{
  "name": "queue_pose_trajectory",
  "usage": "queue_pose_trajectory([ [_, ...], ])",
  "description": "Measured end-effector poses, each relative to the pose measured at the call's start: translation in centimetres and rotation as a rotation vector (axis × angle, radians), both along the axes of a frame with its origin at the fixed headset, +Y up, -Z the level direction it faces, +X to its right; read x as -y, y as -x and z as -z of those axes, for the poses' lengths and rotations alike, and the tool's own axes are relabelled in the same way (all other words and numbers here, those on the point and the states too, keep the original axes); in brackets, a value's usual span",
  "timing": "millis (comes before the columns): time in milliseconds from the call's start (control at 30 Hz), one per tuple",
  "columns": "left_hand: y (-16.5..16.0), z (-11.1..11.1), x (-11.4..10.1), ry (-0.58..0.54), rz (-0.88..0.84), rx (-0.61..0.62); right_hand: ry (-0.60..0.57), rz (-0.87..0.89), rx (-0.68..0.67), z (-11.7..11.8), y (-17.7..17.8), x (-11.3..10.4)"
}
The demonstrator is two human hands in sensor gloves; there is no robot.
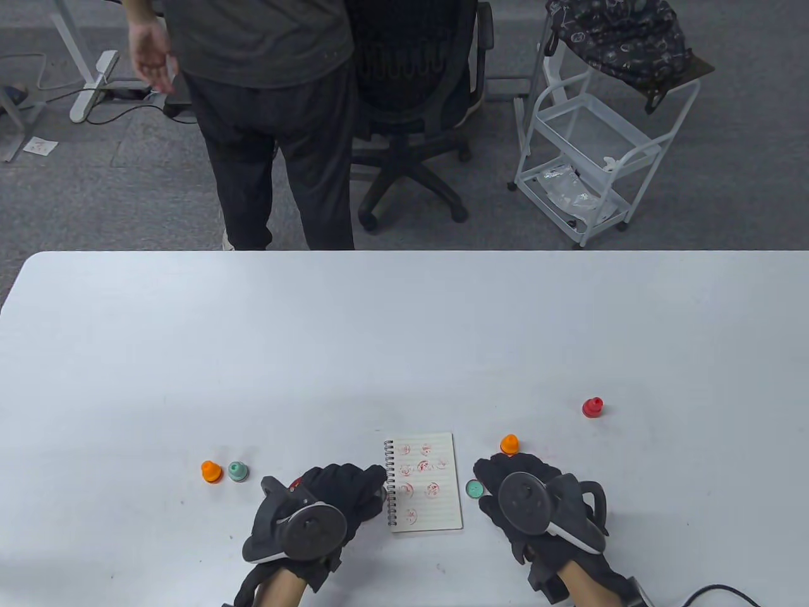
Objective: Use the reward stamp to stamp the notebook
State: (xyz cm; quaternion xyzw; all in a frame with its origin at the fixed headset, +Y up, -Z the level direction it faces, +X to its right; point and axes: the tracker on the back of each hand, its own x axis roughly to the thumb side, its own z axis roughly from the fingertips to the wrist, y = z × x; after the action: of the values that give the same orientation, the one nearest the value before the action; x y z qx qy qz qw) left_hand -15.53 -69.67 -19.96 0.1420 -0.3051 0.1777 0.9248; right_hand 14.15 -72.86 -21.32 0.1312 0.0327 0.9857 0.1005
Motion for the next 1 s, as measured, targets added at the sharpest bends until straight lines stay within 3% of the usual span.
queue_pose_trajectory([
  [267,0.9,-0.7,-0.7,-0.042,-0.092,0.01,0.053,-0.027,0.024,0.7,0.5,1.2],
  [467,1.0,-0.7,-0.8,-0.005,-0.21,0.036,0.094,-0.127,0.039,1.2,1.3,2.5],
  [633,1.3,-0.5,-0.6,0.041,-0.314,0.049,0.196,-0.188,0.047,1.9,2.2,4.0],
  [733,1.4,-0.4,-0.5,0.065,-0.36,0.057,0.18,-0.261,0.048,2.2,2.9,4.2],
  [1000,1.2,-0.4,-0.4,0.1,-0.409,0.079,0.149,-0.215,0.092,2.4,2.9,4.0],
])
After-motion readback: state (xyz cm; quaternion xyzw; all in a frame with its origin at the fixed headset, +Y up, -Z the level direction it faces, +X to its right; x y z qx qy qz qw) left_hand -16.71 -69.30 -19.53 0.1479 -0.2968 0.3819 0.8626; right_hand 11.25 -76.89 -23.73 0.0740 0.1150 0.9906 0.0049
